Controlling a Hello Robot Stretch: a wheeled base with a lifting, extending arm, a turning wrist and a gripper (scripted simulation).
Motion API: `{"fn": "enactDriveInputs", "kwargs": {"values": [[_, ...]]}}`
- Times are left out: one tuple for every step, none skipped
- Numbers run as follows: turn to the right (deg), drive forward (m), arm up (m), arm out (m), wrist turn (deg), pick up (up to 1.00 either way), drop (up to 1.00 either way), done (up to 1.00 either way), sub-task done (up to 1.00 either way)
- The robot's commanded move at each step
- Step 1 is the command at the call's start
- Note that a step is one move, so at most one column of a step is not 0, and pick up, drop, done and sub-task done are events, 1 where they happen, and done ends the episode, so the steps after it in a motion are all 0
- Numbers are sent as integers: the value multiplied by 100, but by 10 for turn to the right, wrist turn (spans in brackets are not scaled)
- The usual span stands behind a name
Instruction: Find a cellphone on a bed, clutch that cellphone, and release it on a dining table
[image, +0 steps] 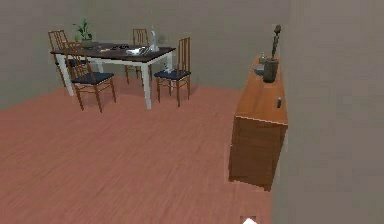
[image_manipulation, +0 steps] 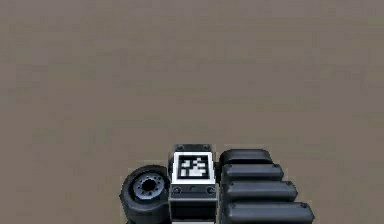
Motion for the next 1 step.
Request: {"fn": "enactDriveInputs", "kwargs": {"values": [[270,0,0,0,0,0,0,0,0]]}}
